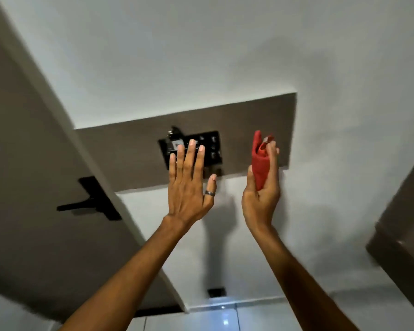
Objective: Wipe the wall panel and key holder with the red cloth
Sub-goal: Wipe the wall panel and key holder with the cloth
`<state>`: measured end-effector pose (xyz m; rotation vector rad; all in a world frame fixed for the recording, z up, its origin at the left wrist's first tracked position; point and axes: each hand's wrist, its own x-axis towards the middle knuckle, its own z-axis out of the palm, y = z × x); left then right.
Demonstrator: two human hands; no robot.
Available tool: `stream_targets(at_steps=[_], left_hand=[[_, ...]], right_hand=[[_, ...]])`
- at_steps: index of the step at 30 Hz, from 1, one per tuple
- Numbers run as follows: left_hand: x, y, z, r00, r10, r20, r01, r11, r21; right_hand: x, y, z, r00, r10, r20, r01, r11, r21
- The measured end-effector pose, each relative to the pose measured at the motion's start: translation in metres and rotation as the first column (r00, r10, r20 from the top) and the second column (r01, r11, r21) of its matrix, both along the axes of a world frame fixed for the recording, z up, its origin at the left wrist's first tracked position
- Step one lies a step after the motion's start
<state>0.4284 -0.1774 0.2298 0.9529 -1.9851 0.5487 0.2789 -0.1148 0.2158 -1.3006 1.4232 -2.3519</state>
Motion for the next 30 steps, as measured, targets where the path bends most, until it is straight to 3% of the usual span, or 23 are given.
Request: stream_targets(at_steps=[6, 11, 16, 17, 21, 24, 25, 28, 30], left_hand=[[0.084, -0.039, 0.016, 0.990, 0.134, -0.039, -0.137, 0.989, -0.061], [0.105, -0.073, 0.027, 0.986, 0.147, -0.074, -0.152, 0.986, -0.069], [0.103, -0.103, 0.028, 0.990, 0.132, -0.057, -0.140, 0.974, -0.179], [0.102, -0.108, 0.027, 0.988, 0.143, -0.060, -0.152, 0.964, -0.217], [0.099, -0.121, 0.021, 0.983, 0.170, -0.069, -0.183, 0.926, -0.330], [0.098, -0.124, 0.018, 0.983, 0.165, -0.078, -0.182, 0.914, -0.363], [0.098, -0.125, 0.018, 0.983, 0.167, -0.079, -0.184, 0.909, -0.374], [0.098, -0.125, 0.018, 0.979, 0.186, -0.088, -0.206, 0.906, -0.370], [0.099, -0.124, 0.017, 0.980, 0.179, -0.085, -0.198, 0.906, -0.375]], right_hand=[[0.075, -0.063, 0.012, 0.912, -0.187, -0.364, 0.174, 0.982, -0.068], [0.082, -0.095, 0.000, 0.686, -0.266, -0.677, 0.345, 0.938, -0.018], [0.025, -0.119, 0.010, 0.362, -0.485, -0.796, 0.369, 0.859, -0.356], [0.025, -0.124, 0.011, 0.352, -0.525, -0.775, 0.380, 0.836, -0.395], [0.063, -0.129, -0.004, 0.541, -0.589, -0.600, 0.497, 0.800, -0.336], [0.034, -0.131, 0.001, 0.394, -0.596, -0.699, 0.381, 0.799, -0.466], [0.030, -0.133, 0.005, 0.390, -0.609, -0.690, 0.393, 0.788, -0.474], [0.055, -0.133, 0.004, 0.547, -0.606, -0.577, 0.512, 0.788, -0.343], [0.065, -0.130, -0.004, 0.555, -0.586, -0.590, 0.491, 0.803, -0.336]])
